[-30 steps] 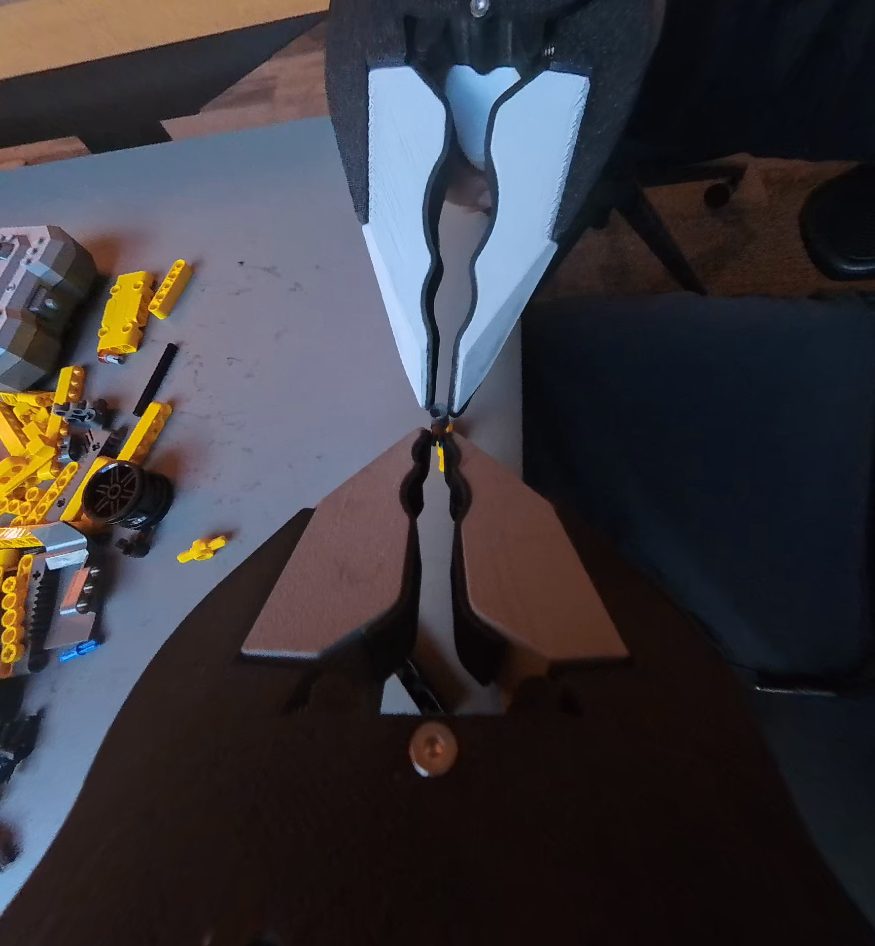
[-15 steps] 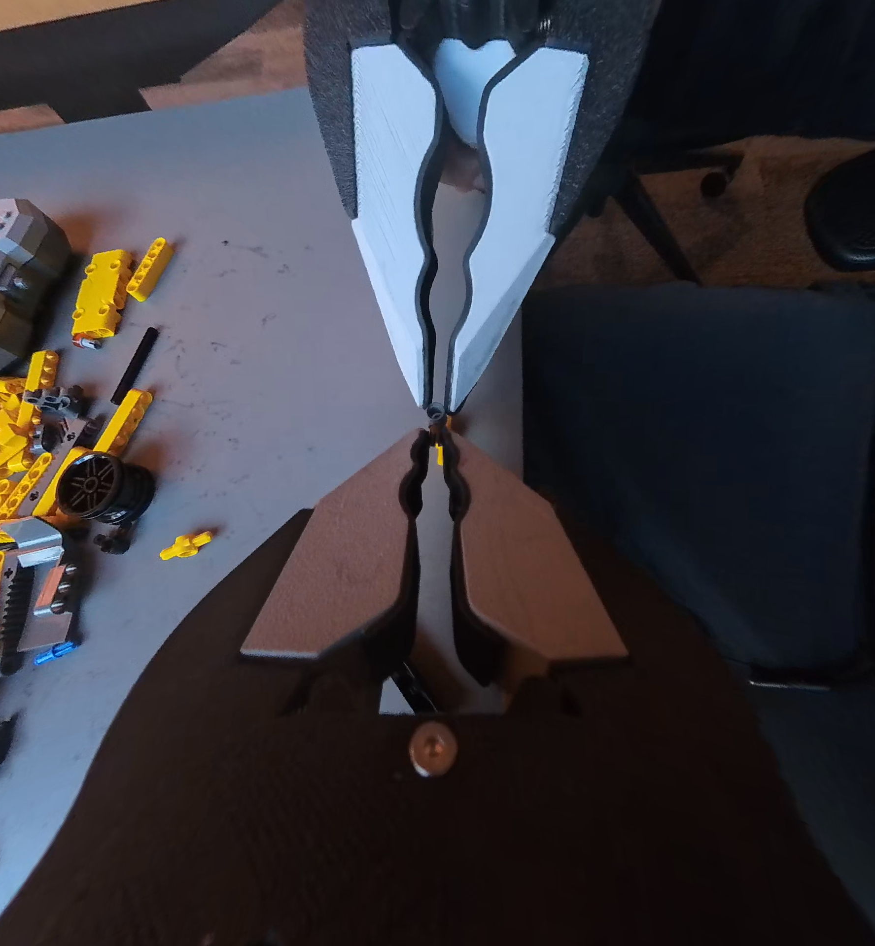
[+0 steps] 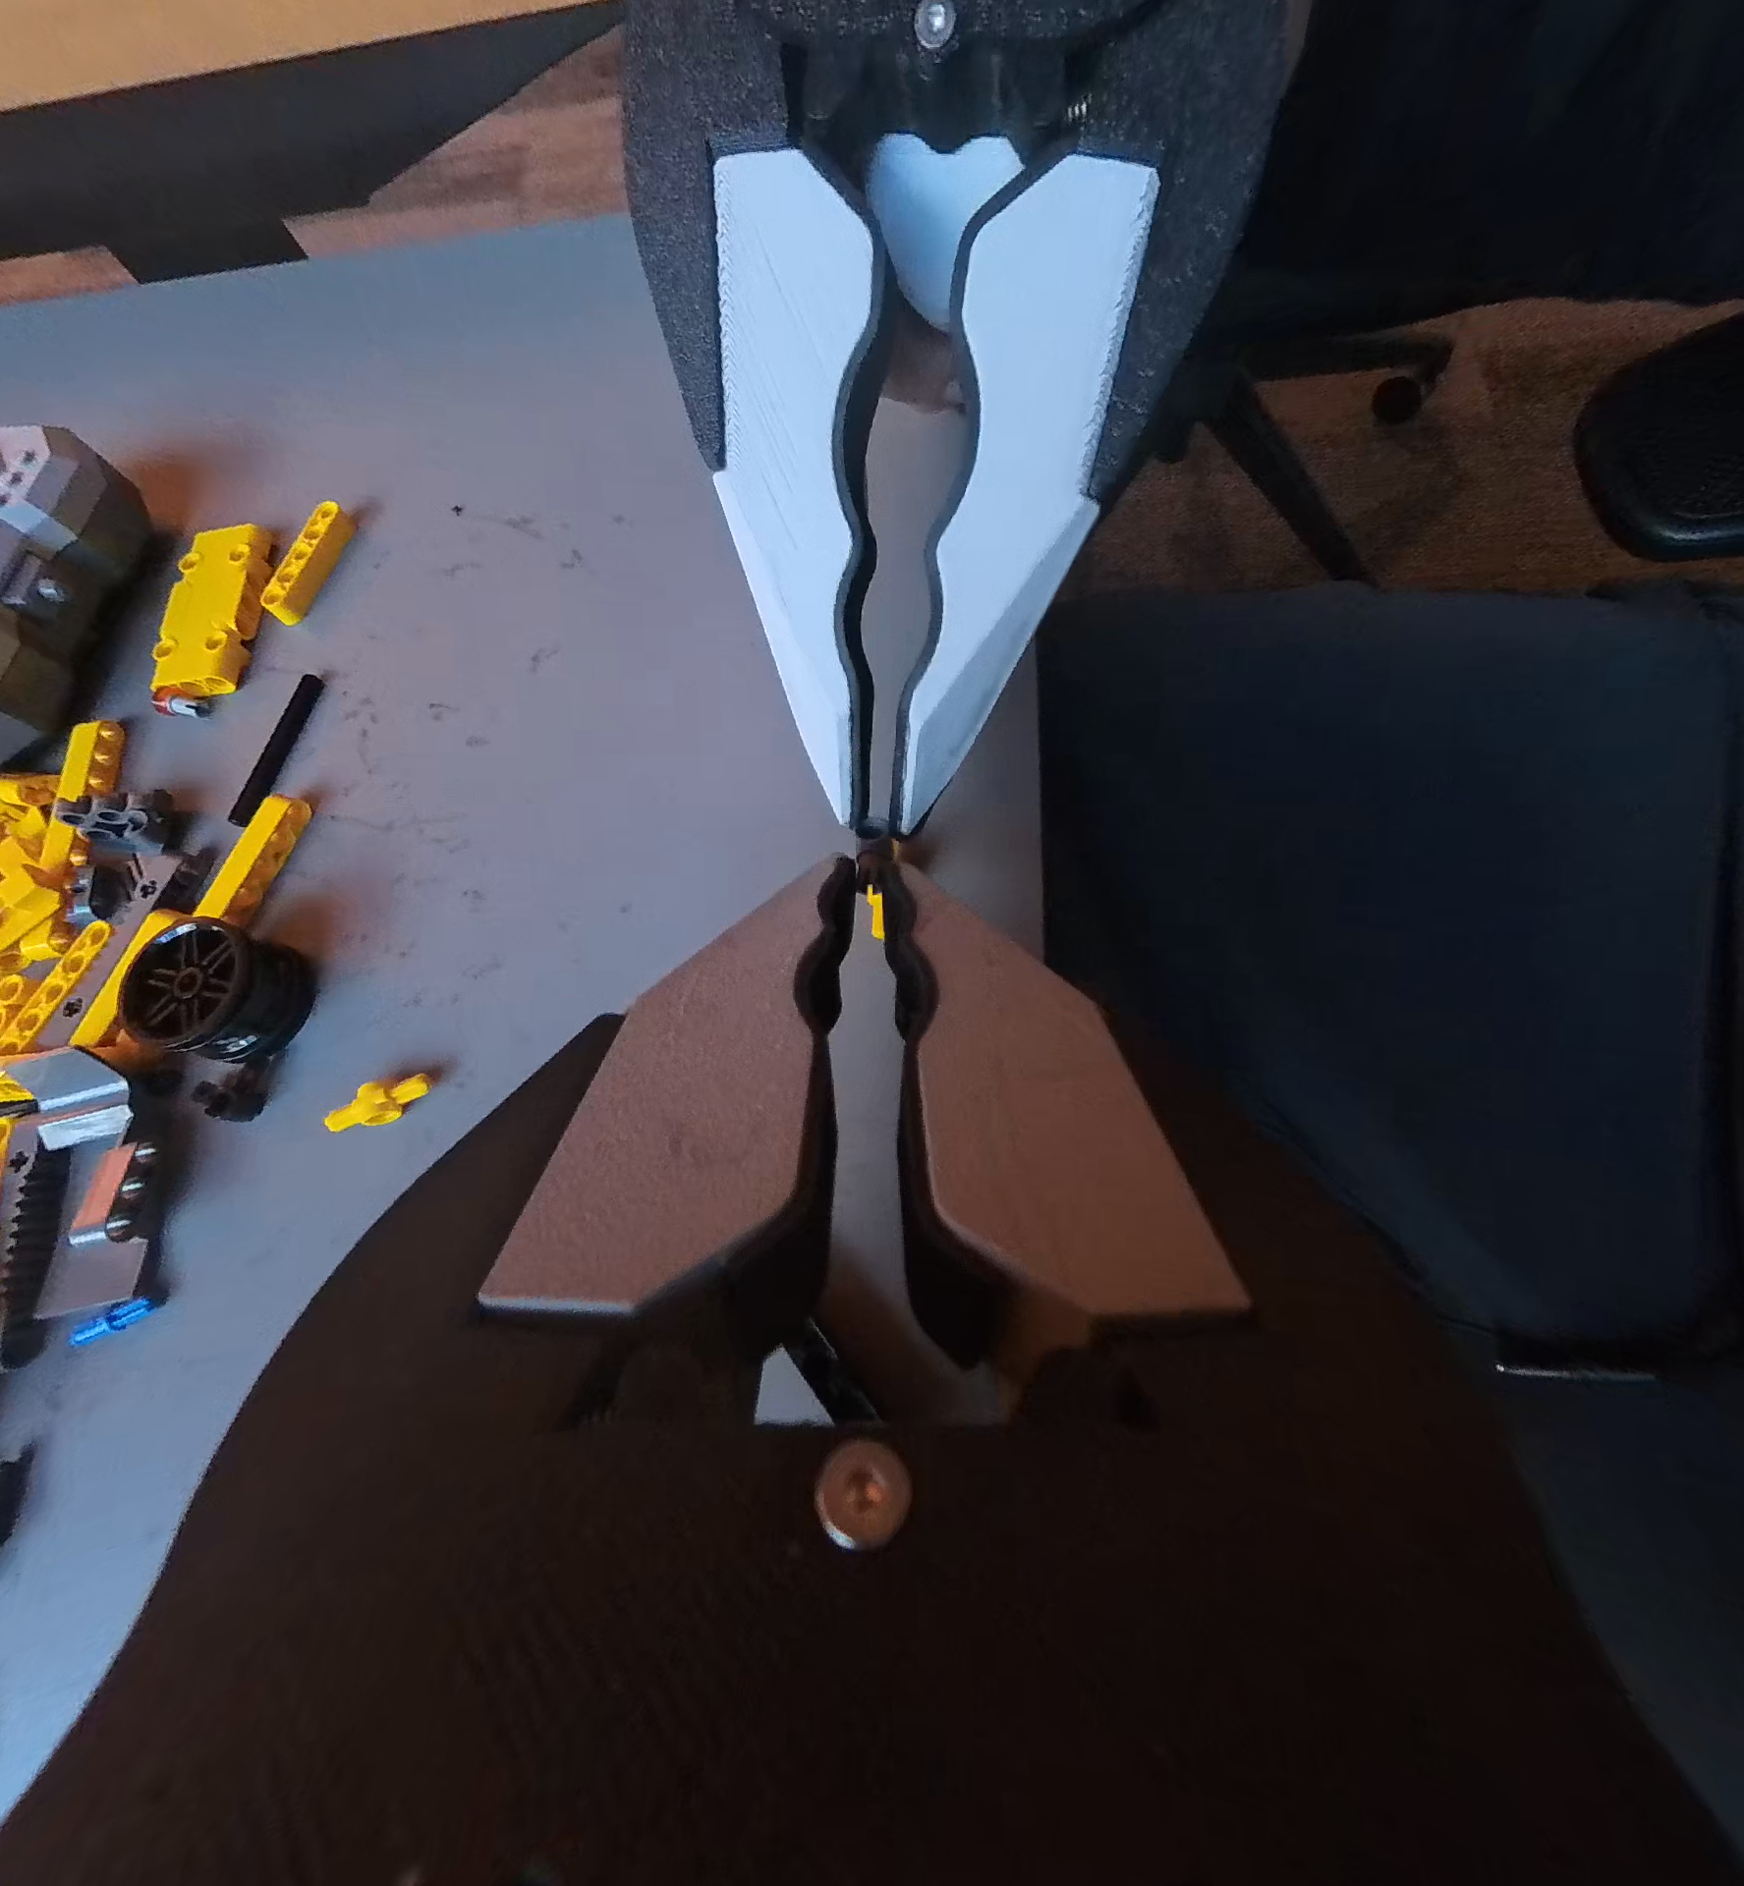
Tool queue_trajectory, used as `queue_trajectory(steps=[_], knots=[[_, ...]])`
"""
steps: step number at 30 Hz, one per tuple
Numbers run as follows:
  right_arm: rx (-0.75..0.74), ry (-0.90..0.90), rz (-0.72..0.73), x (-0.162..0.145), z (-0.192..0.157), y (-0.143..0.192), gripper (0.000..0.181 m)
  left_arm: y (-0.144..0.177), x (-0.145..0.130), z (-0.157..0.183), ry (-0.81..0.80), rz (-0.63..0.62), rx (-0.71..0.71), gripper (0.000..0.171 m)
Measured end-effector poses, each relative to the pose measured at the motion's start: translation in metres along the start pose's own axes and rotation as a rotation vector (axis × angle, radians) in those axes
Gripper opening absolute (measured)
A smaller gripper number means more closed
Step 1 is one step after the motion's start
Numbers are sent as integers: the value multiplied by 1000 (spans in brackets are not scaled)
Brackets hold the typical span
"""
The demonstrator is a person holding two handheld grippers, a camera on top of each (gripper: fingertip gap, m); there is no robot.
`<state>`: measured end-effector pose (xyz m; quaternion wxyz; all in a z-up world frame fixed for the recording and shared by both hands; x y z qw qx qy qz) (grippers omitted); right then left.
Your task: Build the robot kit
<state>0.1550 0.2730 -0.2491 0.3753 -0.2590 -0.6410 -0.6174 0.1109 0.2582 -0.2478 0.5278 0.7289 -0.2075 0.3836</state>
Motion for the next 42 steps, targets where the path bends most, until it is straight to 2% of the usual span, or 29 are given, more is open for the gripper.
queue_trajectory(steps=[19, 24, 27, 35, 42], knots=[[-21, 22, -46, 4, -1, 0, 5, -5, -5, 0, -4, -9, -23, 2], [-31, -2, 1, 9, -1, 6, 6, 0, 2, -1, -12, 17, -19, 2], [-31, -48, 44, 11, -4, 8, 14, 3, 4, -2, -17, 22, -8, 2], [-89, -85, 31, 1, -10, 7, 17, 10, -15, 7, -90, -88, 14, 2], [-116, -156, -9, -10, -4, 2, 17, 3, -26, 13, -75, -157, -42, 2]])
Point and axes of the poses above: each gripper's, where its closed fingertips meet, y back along the fingers, x out of its top, z = x × y across the jaws, the point moved 3 cm from there along y, back along the fingers, and after that the axes turned 1 degree about -y, right-handed, at the moved point
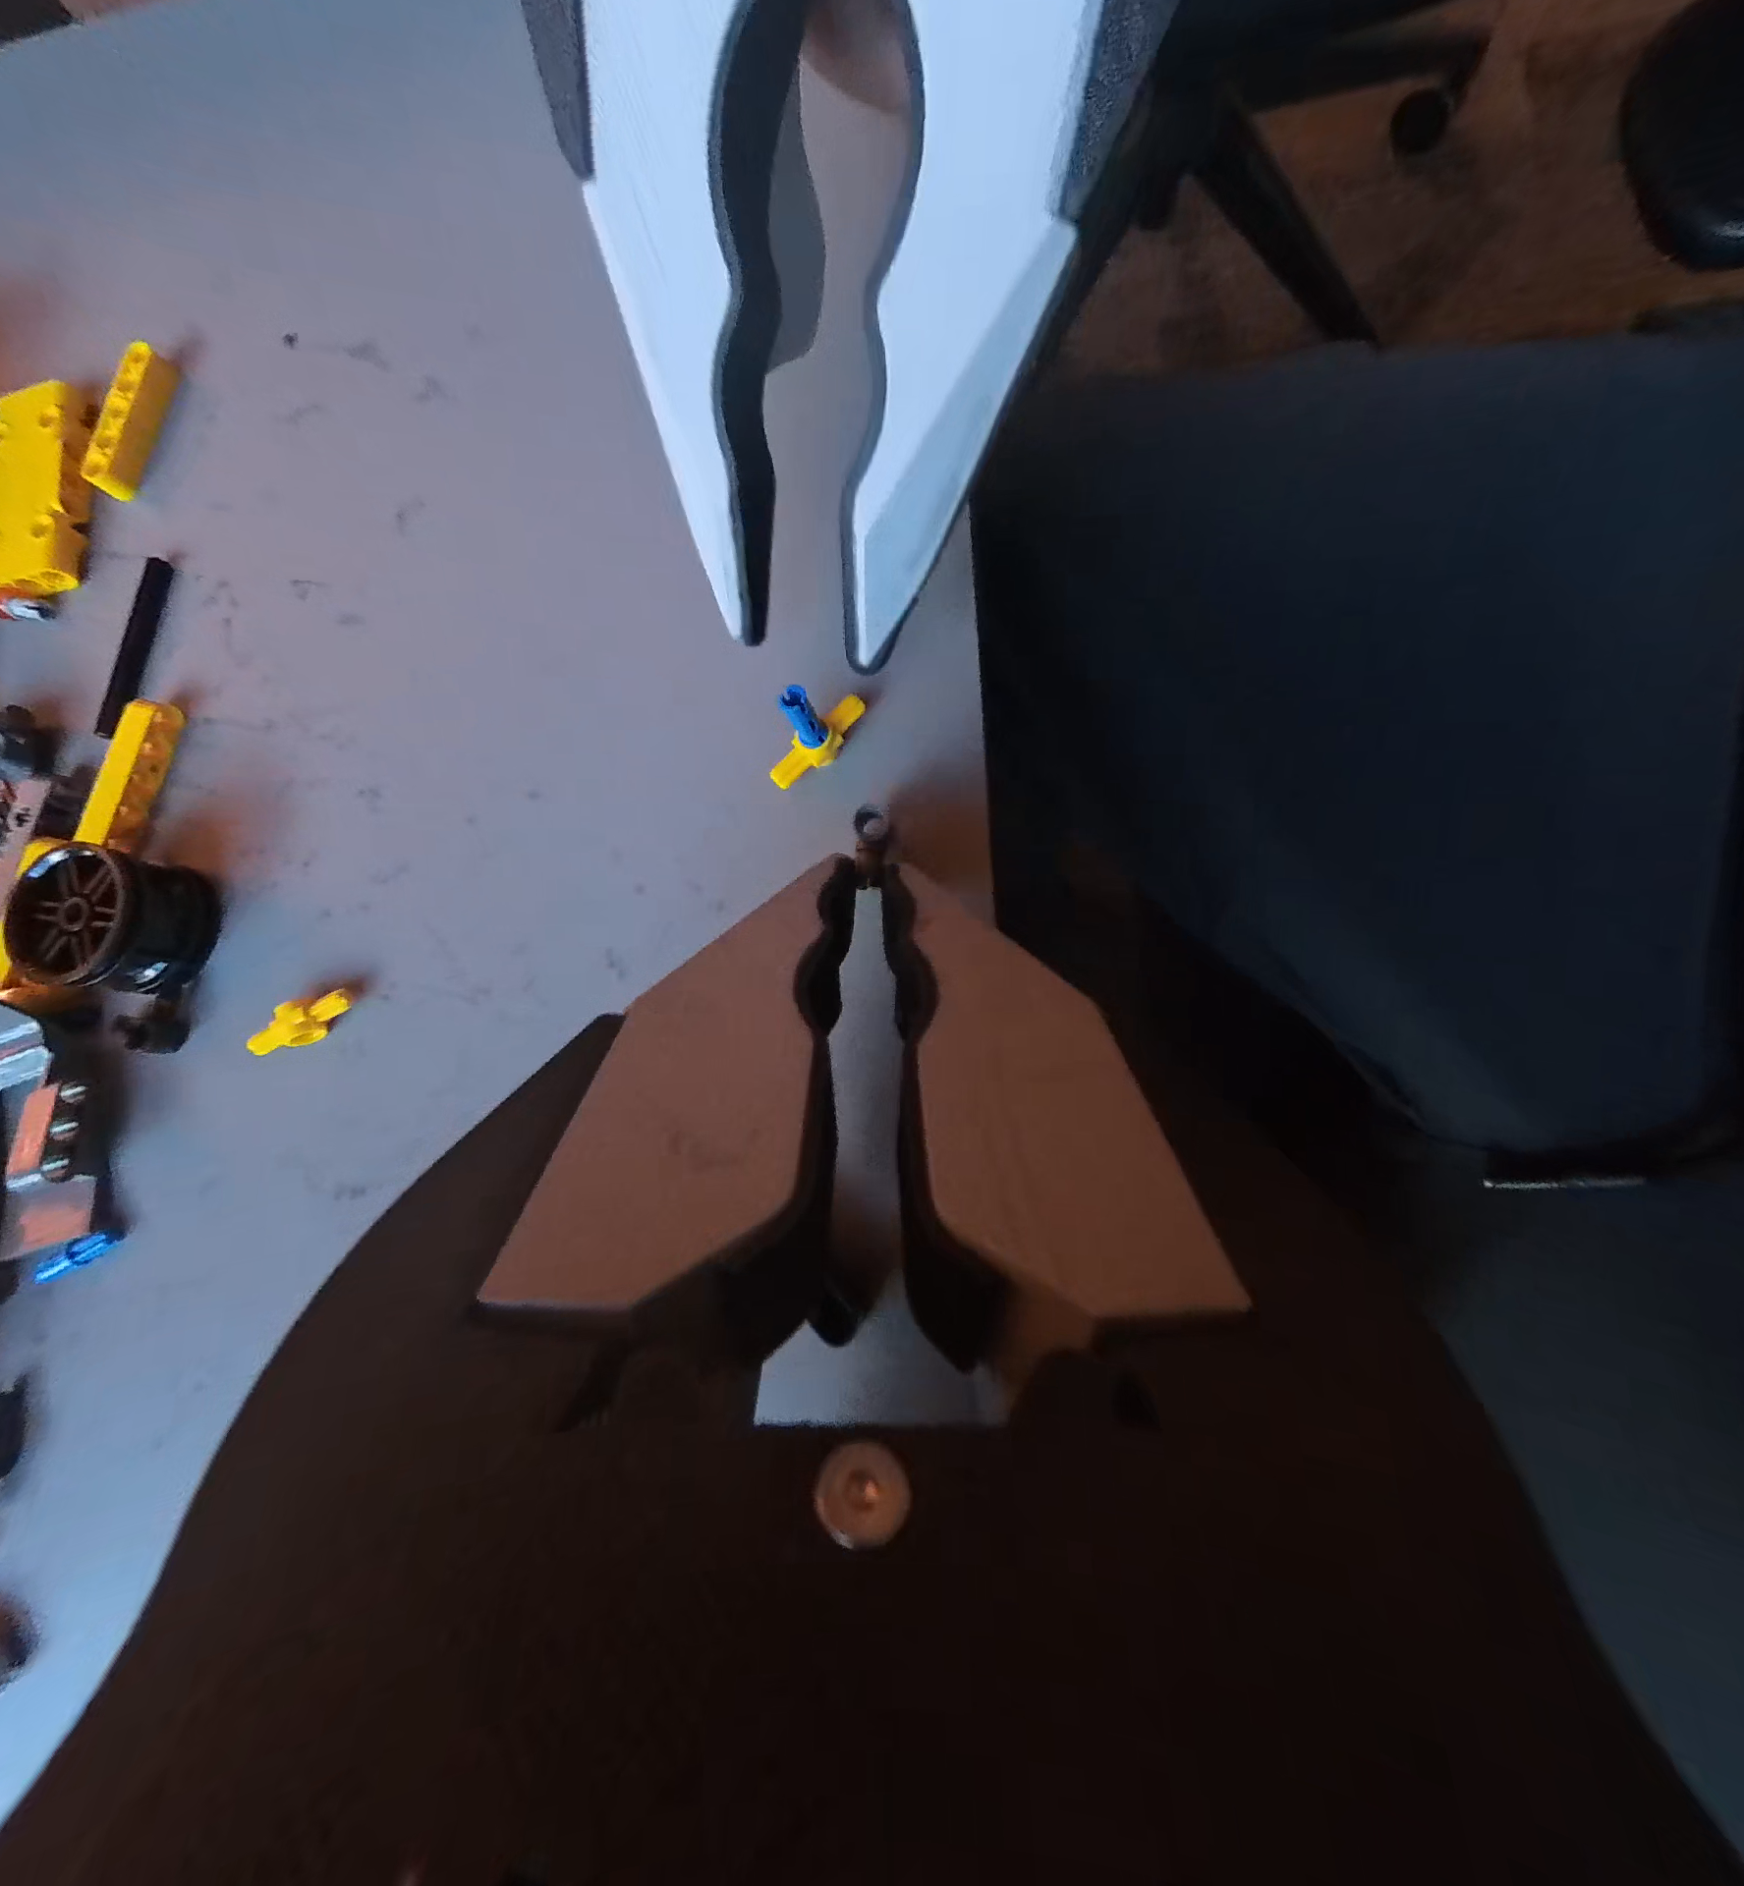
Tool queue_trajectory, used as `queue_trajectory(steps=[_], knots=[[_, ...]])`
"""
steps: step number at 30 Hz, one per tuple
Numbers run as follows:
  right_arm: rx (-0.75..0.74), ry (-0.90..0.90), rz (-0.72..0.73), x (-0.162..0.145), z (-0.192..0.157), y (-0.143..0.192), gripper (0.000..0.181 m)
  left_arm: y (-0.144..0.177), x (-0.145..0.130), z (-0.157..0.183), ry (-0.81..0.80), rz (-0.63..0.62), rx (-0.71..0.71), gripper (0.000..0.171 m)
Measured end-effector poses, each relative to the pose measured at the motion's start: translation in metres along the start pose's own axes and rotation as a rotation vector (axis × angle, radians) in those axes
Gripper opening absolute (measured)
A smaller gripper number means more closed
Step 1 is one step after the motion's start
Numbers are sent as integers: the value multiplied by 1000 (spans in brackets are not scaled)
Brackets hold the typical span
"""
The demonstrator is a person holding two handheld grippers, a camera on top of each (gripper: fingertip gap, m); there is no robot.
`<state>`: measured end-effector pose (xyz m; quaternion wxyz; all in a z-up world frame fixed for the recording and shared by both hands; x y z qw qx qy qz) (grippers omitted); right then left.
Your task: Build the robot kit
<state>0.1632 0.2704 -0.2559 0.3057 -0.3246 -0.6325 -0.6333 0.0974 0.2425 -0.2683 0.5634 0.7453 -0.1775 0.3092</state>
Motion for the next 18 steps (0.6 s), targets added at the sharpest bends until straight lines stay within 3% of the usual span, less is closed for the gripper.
queue_trajectory(steps=[11, 18], knots=[[2, -13, -34, -4, -2, -13, 17, -3, 1, -4, 42, 14, -45, 2], [15, -30, -30, -7, -2, -17, 6, -5, 3, -5, 31, 6, -42, 3]])
Point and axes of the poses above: each gripper's, where its closed fingertips meet, y back along the fingers, x out of its top, z = x × y across the jaws, the point moved 3 cm from there along y, back along the fingers, and after that the axes turned 1 degree about -y, right-handed, at the moved point
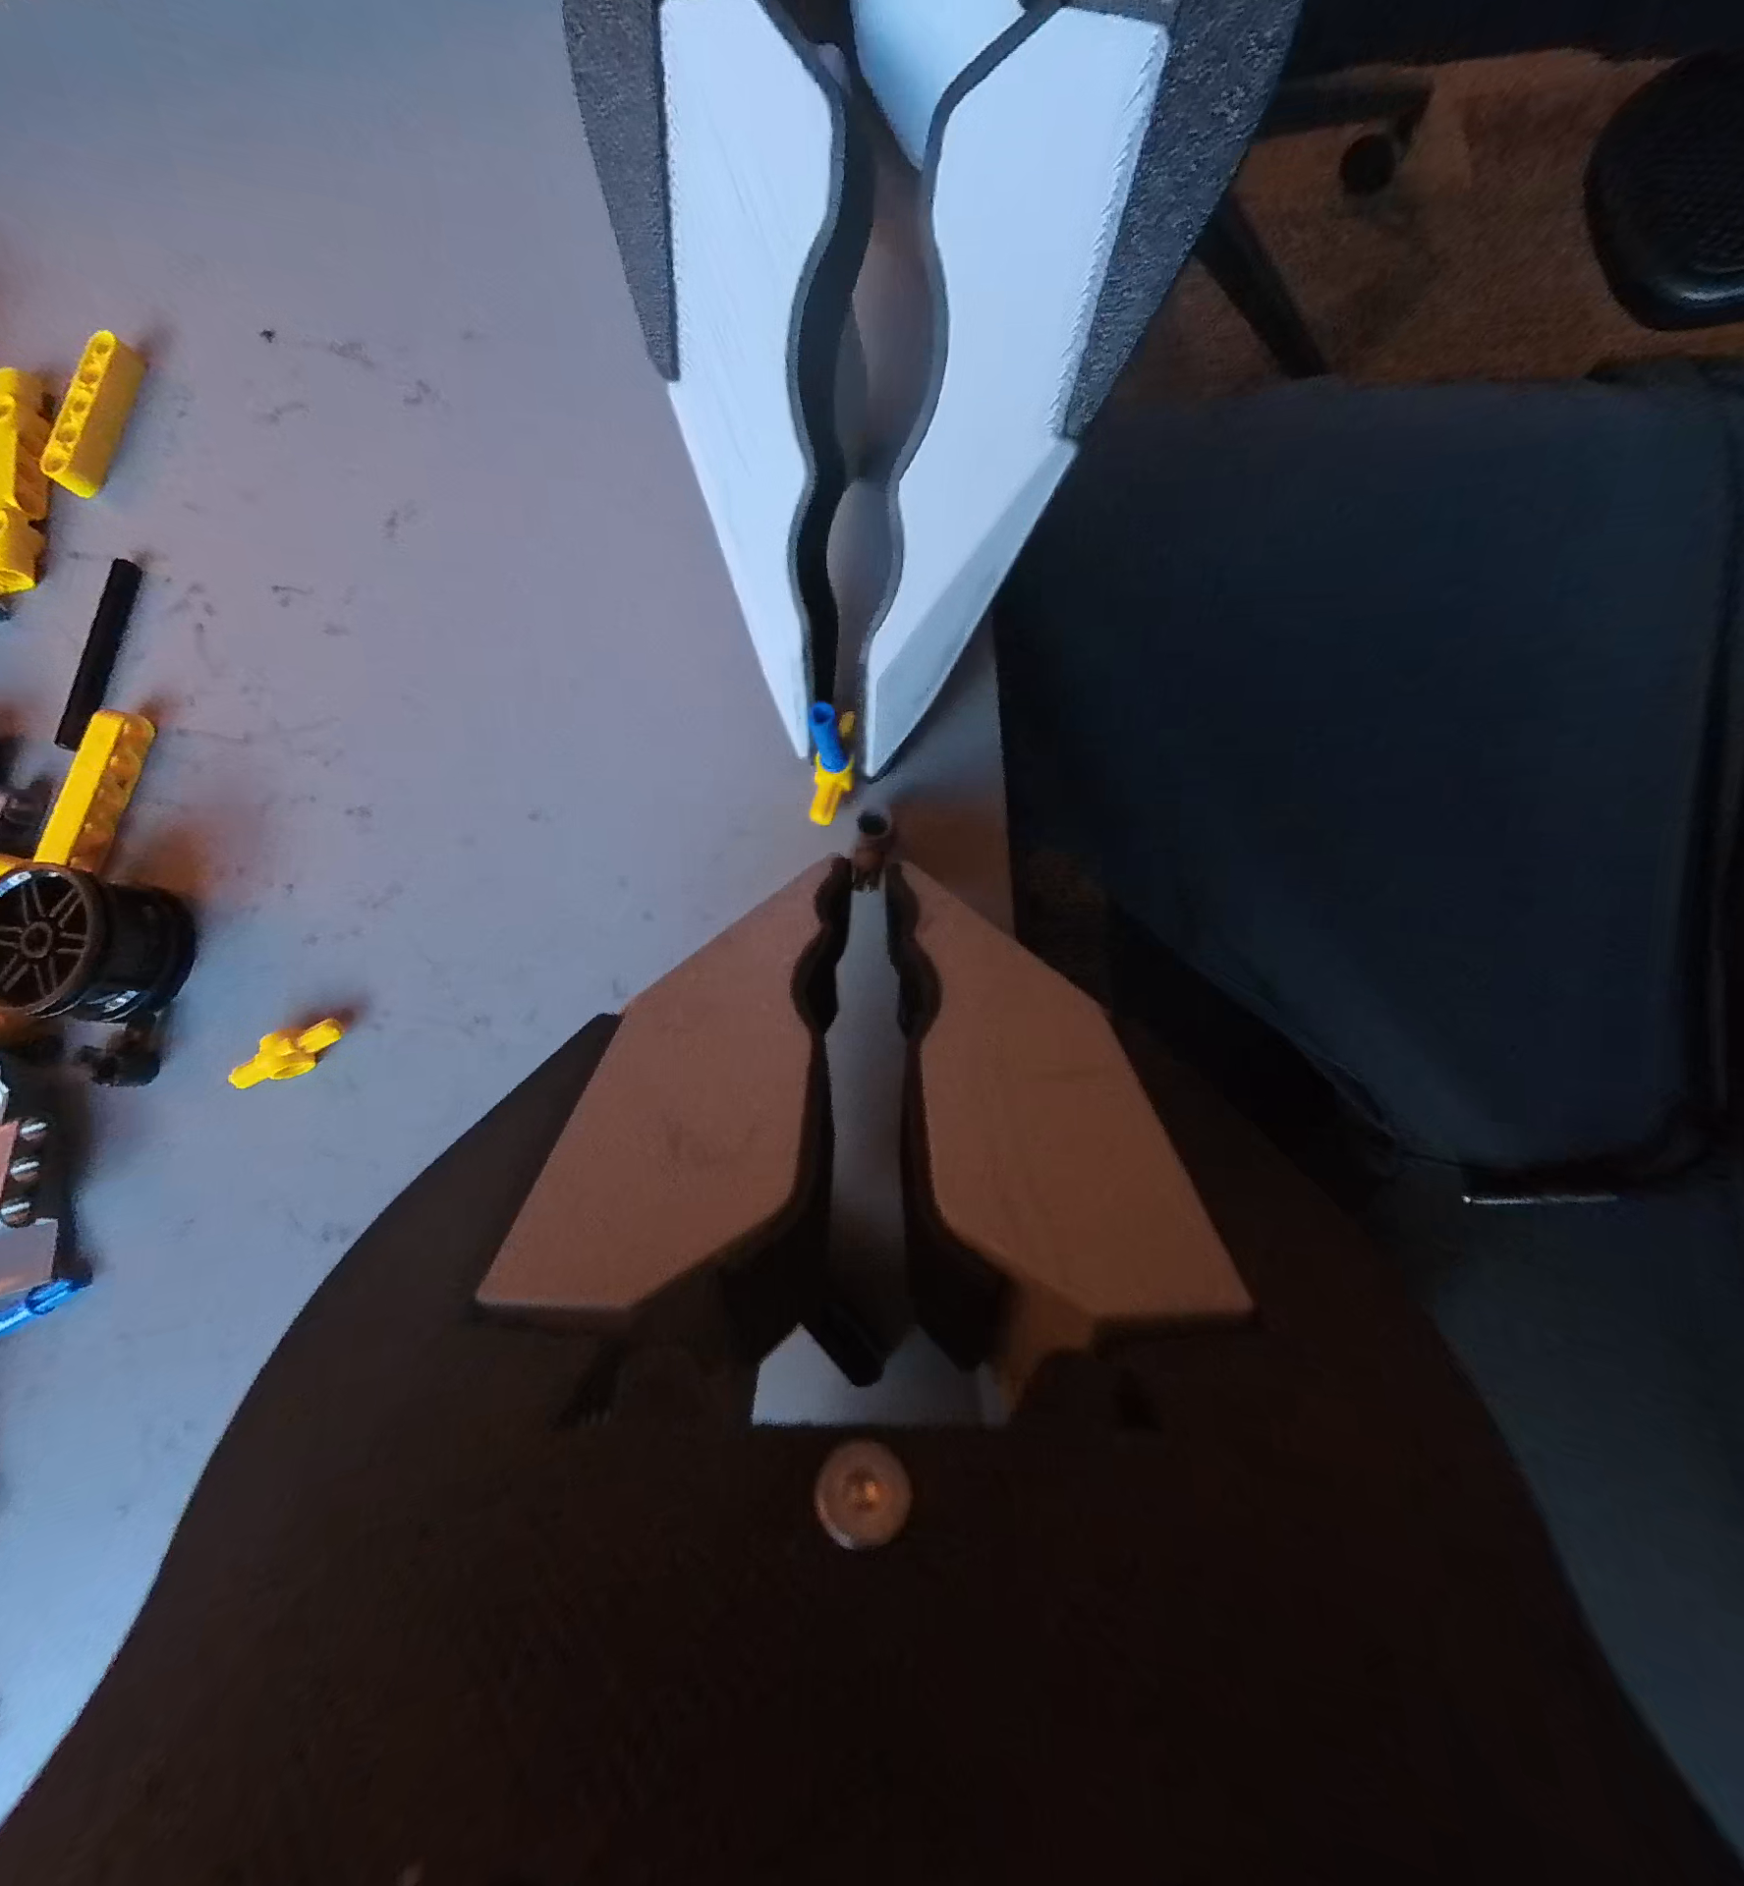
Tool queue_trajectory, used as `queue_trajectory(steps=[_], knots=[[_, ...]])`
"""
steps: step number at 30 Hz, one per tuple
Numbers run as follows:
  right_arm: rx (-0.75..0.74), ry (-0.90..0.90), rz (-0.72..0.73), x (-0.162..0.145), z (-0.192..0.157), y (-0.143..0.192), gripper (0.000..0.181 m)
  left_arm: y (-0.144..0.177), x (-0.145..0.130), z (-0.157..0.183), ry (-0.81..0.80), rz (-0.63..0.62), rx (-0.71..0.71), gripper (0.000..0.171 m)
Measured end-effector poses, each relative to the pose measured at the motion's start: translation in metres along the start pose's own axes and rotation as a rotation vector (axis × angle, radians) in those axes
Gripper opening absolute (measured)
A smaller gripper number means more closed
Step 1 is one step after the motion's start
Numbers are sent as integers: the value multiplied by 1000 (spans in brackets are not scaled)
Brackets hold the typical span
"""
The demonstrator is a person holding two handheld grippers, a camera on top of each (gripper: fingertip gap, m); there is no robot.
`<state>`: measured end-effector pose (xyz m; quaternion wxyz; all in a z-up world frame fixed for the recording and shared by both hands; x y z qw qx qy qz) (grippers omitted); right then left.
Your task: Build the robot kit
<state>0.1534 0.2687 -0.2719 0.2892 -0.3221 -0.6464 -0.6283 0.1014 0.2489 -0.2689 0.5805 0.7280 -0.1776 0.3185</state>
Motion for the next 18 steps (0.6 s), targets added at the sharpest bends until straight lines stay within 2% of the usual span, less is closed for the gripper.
queue_trajectory(steps=[10, 18], knots=[[43, -59, 35, 3, 0, 9, 6, 3, -1, 1, 4, -8, -3, 9], [154, -185, 83, 13, -7, 15, 6, 16, 6, 1, -12, 69, 55, 16]])
Point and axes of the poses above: each gripper's, where its closed fingertips meet, y back along the fingers, x out of its top, z = x × y across the jaws, the point moved 3 cm from there along y, back along the fingers, and after that the axes turned 1 degree about -y, right-handed, at the moved point
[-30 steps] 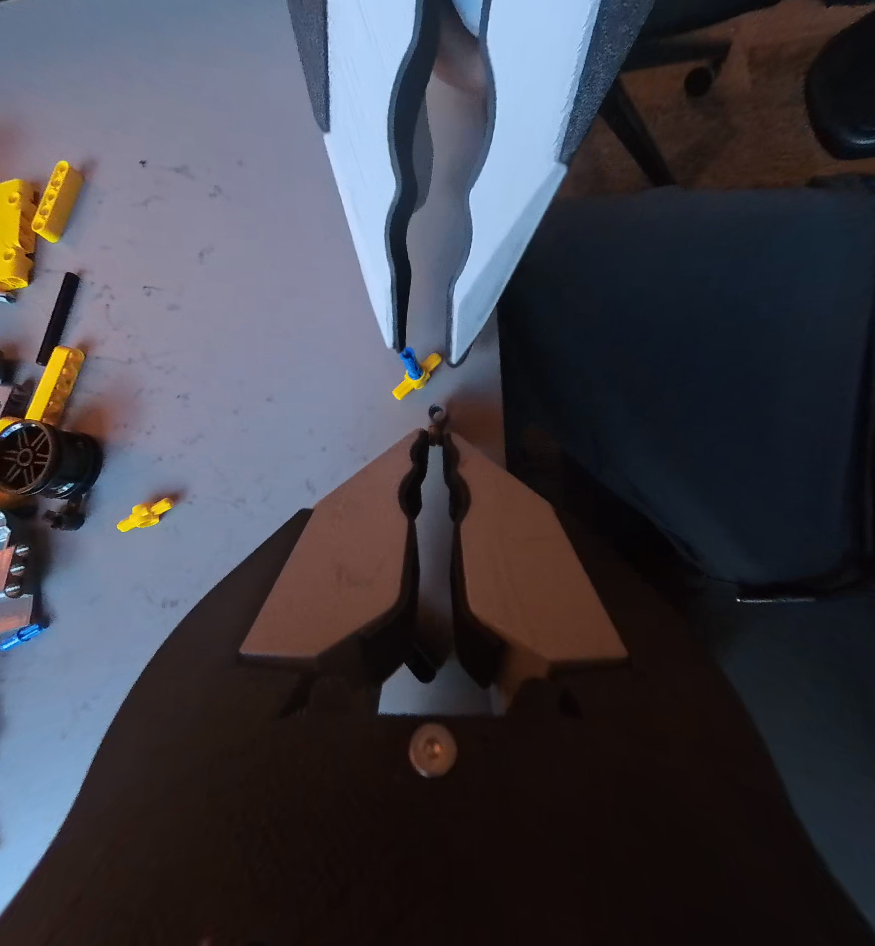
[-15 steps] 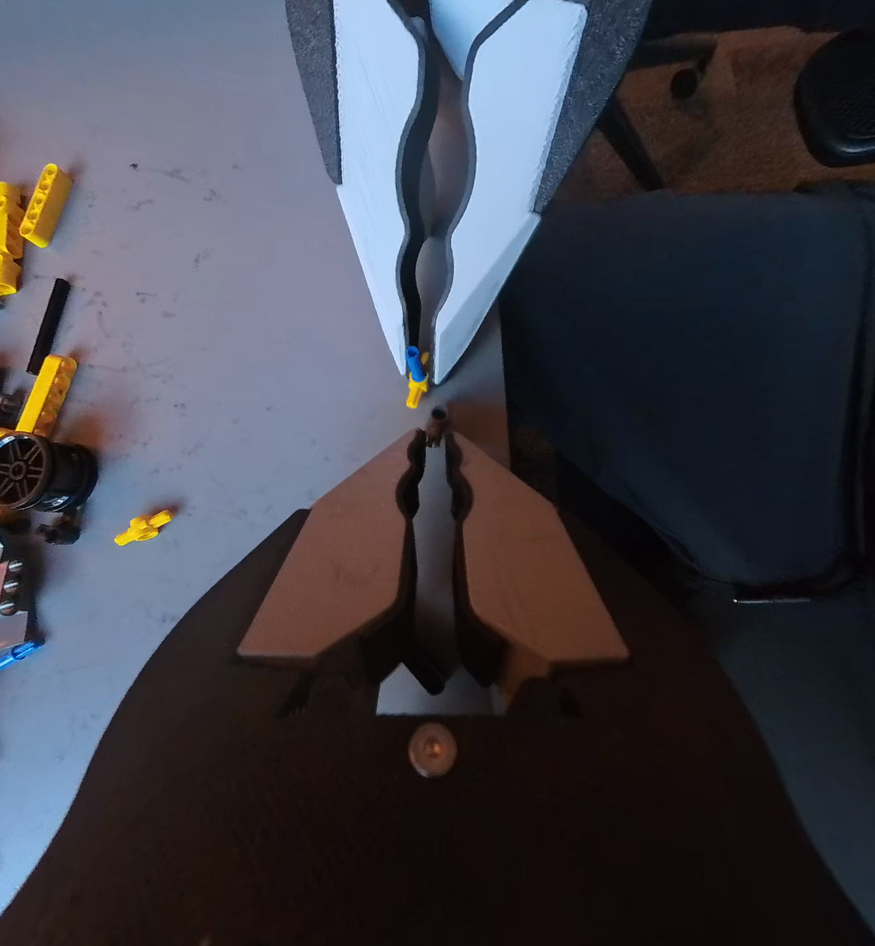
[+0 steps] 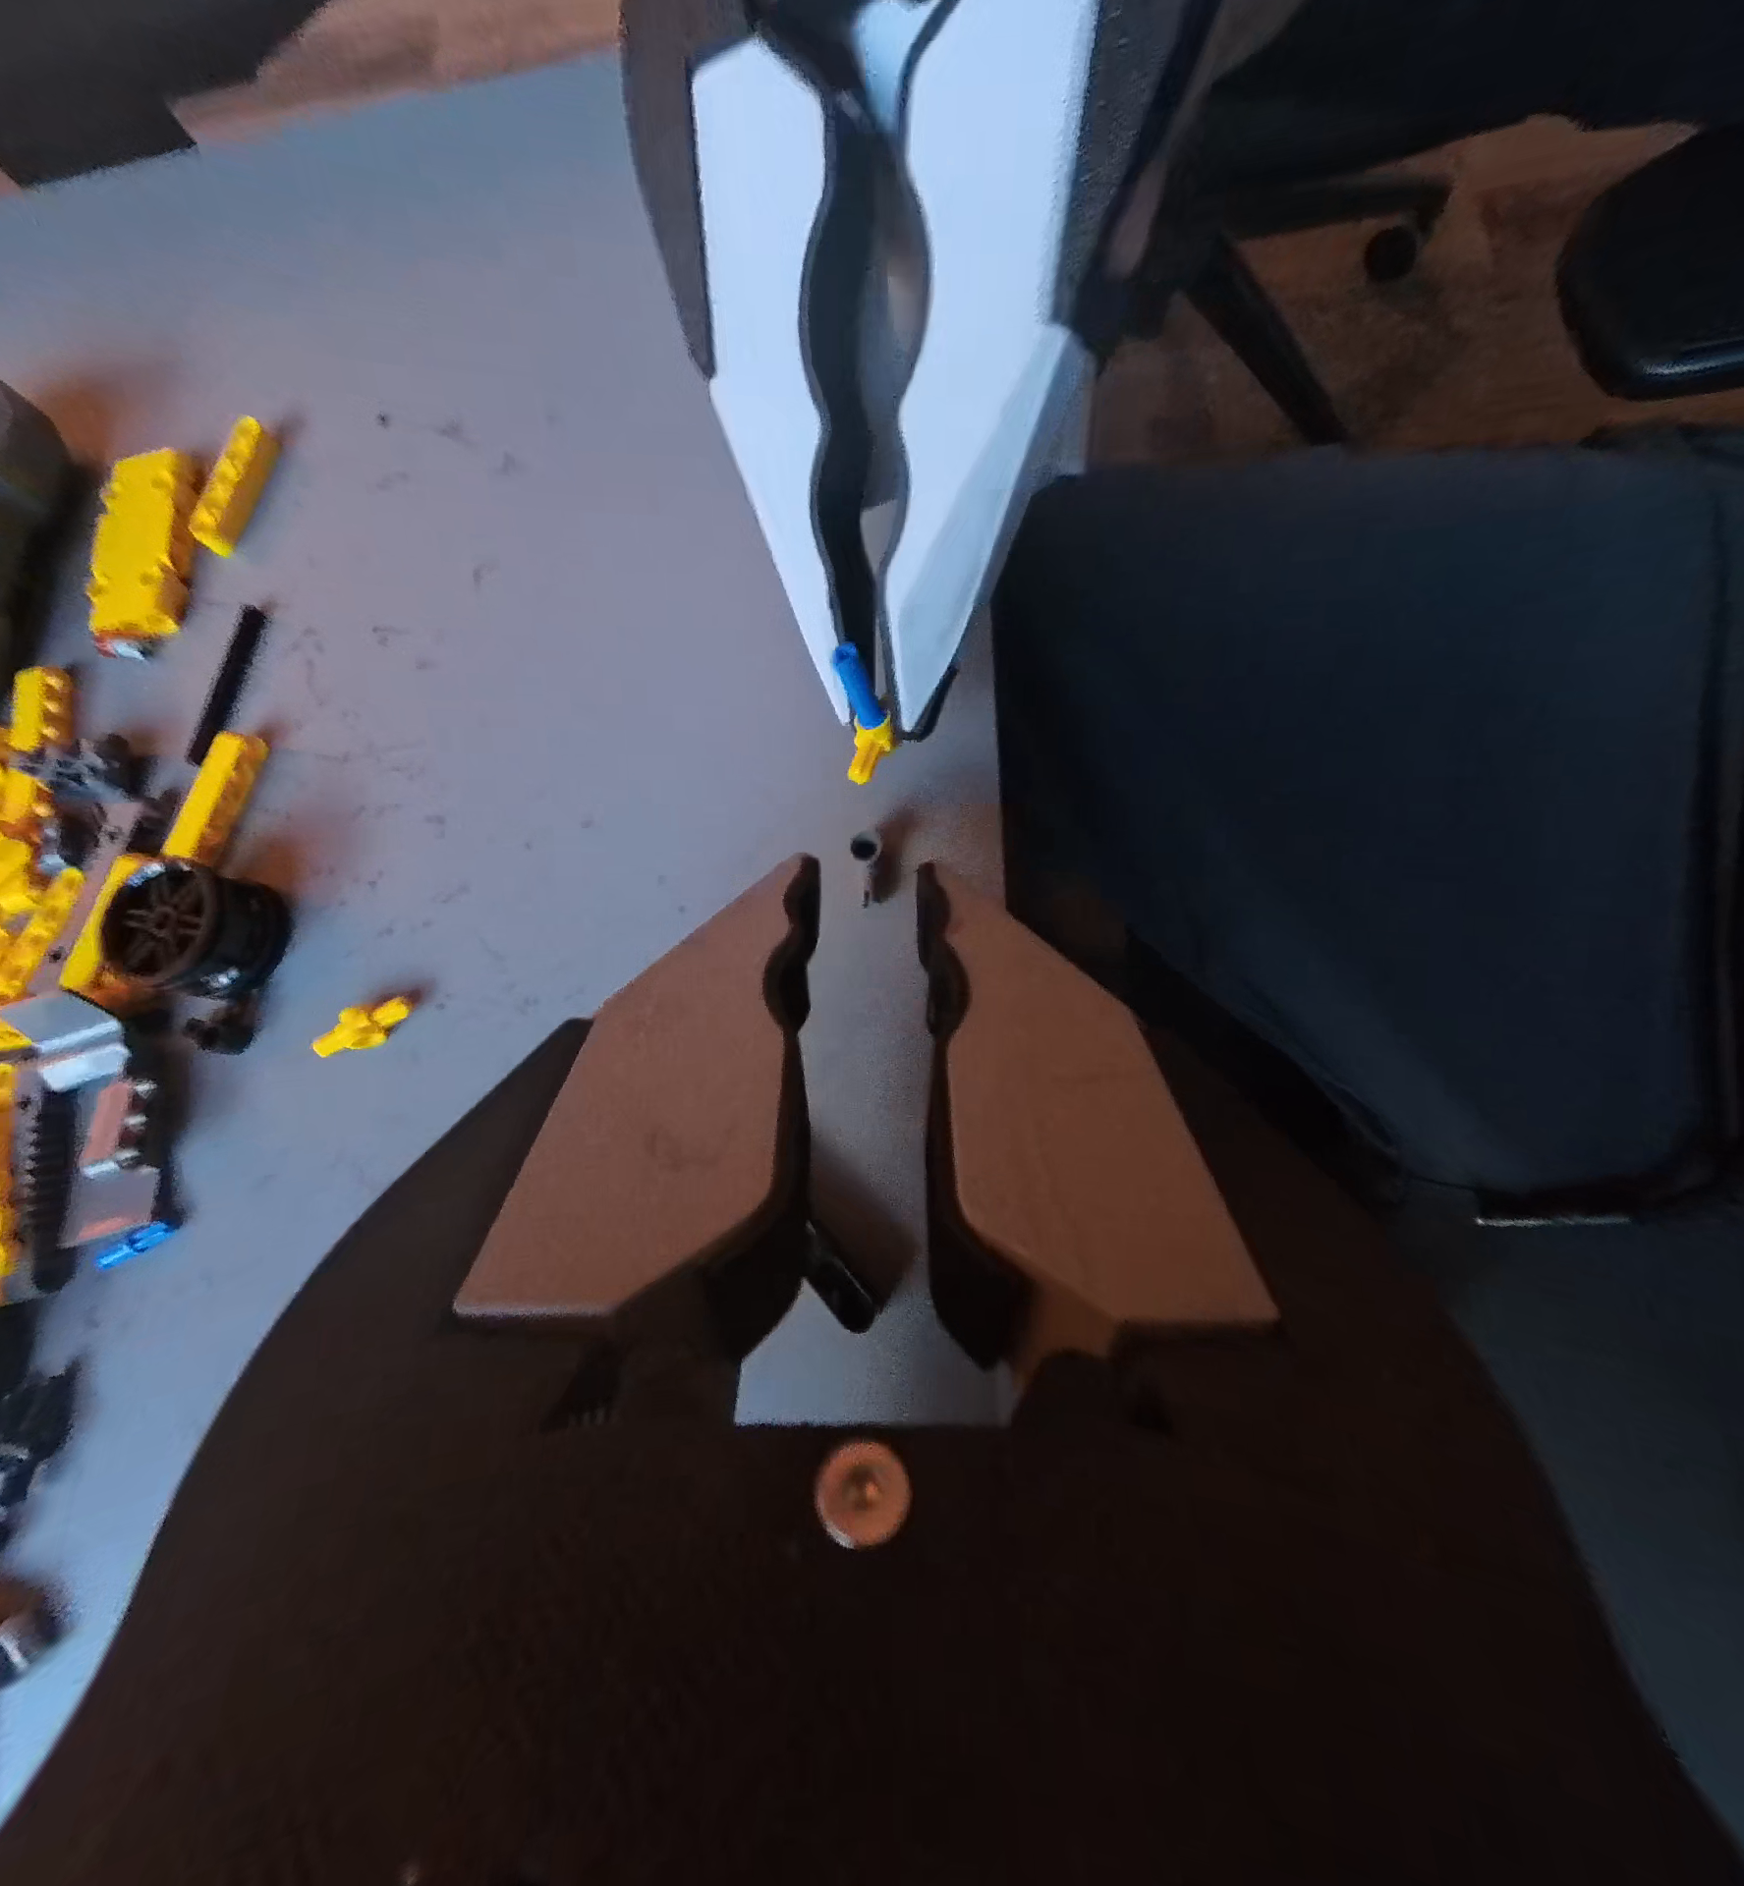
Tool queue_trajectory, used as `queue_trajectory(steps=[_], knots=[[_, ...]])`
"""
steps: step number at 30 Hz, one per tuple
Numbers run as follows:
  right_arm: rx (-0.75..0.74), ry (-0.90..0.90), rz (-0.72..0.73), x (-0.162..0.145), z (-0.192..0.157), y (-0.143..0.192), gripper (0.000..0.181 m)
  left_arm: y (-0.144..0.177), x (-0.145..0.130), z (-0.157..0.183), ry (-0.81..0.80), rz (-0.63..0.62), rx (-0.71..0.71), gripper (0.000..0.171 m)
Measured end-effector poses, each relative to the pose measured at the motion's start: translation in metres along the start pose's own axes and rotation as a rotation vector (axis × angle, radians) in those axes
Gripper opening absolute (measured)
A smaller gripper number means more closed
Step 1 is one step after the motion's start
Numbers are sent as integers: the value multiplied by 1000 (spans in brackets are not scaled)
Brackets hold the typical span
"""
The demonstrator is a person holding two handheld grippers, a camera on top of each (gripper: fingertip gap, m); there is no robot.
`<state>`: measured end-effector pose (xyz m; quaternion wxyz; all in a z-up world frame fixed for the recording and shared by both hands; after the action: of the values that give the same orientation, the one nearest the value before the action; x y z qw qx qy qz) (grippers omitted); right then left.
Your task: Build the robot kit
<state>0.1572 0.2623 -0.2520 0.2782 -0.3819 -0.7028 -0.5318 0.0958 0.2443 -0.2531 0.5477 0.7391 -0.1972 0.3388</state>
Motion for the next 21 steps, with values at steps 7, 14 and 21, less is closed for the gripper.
queue_trajectory(steps=[7, 14, 21], knots=[[176, -146, 38, 10, -16, 4, 7, 11, 18, 15, -354, 55, 193, 17], [349, -287, 99, 19, -30, 6, 6, 18, 29, 24, -569, 93, 364, 7], [418, -370, 118, 17, -31, 8, 6, 19, 28, 27, -651, 110, 498, 2]])
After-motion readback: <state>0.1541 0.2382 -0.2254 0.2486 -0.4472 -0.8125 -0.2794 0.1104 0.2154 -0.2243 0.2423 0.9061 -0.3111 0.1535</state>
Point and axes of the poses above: each gripper's, where its closed fingertips meet, y back along the fingers, x out of its top, z = x × y across the jaws, the point moved 3 cm from there along y, back along the fingers, and after that the axes turned 1 degree about -y, right-handed, at the moved point
